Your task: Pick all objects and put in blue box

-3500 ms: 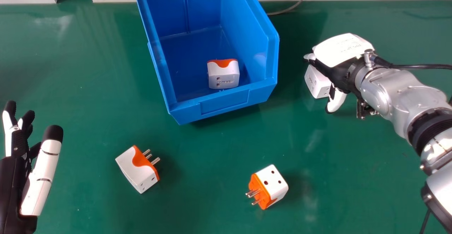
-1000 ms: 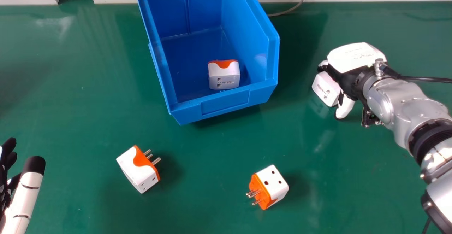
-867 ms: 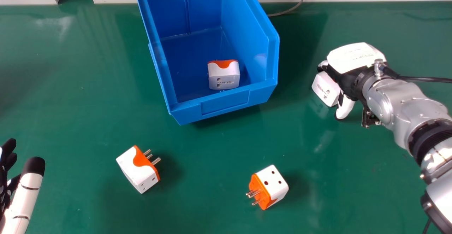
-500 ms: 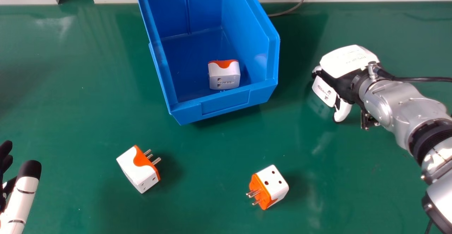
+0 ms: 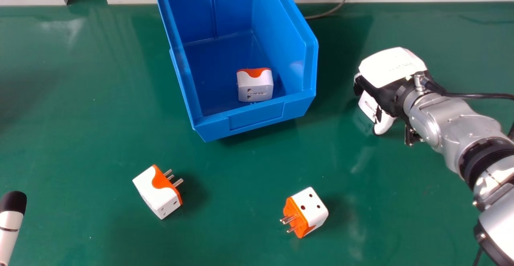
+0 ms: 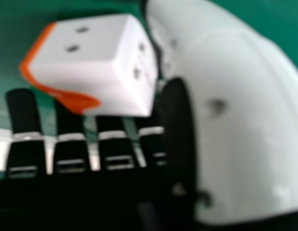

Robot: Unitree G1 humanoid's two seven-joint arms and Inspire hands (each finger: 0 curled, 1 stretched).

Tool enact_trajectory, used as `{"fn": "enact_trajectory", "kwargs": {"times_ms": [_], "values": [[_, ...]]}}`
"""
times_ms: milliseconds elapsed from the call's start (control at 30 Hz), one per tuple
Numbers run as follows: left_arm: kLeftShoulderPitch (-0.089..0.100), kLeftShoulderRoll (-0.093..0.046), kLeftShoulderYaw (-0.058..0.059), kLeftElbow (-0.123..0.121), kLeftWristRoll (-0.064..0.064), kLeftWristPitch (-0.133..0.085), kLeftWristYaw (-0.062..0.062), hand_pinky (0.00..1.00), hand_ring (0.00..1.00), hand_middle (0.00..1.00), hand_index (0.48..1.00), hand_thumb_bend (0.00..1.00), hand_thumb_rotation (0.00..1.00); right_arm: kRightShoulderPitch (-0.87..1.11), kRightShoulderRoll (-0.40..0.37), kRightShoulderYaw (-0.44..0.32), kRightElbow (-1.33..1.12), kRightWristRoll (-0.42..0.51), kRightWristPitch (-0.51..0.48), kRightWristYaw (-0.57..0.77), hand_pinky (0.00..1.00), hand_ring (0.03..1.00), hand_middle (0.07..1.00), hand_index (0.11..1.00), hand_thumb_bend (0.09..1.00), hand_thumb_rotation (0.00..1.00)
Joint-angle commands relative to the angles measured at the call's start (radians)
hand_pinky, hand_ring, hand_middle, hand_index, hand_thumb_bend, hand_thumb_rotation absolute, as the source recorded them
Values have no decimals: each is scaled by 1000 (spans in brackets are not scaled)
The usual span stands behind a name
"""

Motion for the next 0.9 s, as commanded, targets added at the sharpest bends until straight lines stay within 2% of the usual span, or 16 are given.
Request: {"fn": "enact_trajectory", "kwargs": {"times_ms": [0,67,100,133,167,200,233,333,367,633,767,800,867], "values": [[9,-9,19,-17,-10,-29,3,881,970,977,962,569,923,-19,-9,0,2,1,1,-25,512,563,644,639,482,0],[10,-11,20,-14,-5,-36,4,881,970,977,962,569,923,-24,-14,7,0,-7,1,-24,512,563,644,639,482,0],[11,-12,20,-13,-4,-38,3,881,970,977,962,573,921,-26,-15,6,0,-5,-1,-21,481,496,607,610,485,0],[12,-12,21,-13,-3,-39,3,881,970,977,962,573,921,-27,-16,4,0,-3,-2,-18,481,496,607,610,485,0],[13,-12,22,-14,-3,-38,1,881,970,976,961,578,920,-27,-17,1,-1,0,-2,-17,462,436,581,585,488,0],[13,-11,23,-14,-3,-38,0,881,970,976,961,578,920,-27,-17,0,-1,1,-1,-17,462,436,581,585,488,0],[16,-10,24,-17,-4,-36,-2,882,969,976,961,583,920,-25,-17,1,-2,0,1,-23,448,387,562,565,491,0],[21,-8,27,-23,-8,-31,-8,882,969,976,961,583,920,-25,-16,3,-4,-3,12,-17,448,387,562,565,491,0],[22,-7,28,-24,-9,-29,-9,883,969,976,961,588,920,-25,-14,2,-3,-1,18,-8,436,353,543,548,493,0],[25,-9,32,-38,-9,-14,-22,886,971,977,962,605,921,-21,-18,1,-3,4,7,-5,380,386,506,549,492,0],[25,-8,33,-39,-14,-14,-28,888,971,978,963,612,922,-23,-22,0,-4,5,3,6,374,399,502,543,493,0],[25,-8,34,-39,-14,-14,-29,889,972,979,964,614,924,-22,-22,-3,-5,9,3,5,314,402,497,533,498,0],[24,-9,33,-39,-12,-15,-29,889,972,979,964,614,924,-20,-23,-12,-5,18,1,5,314,402,497,533,498,0]]}}
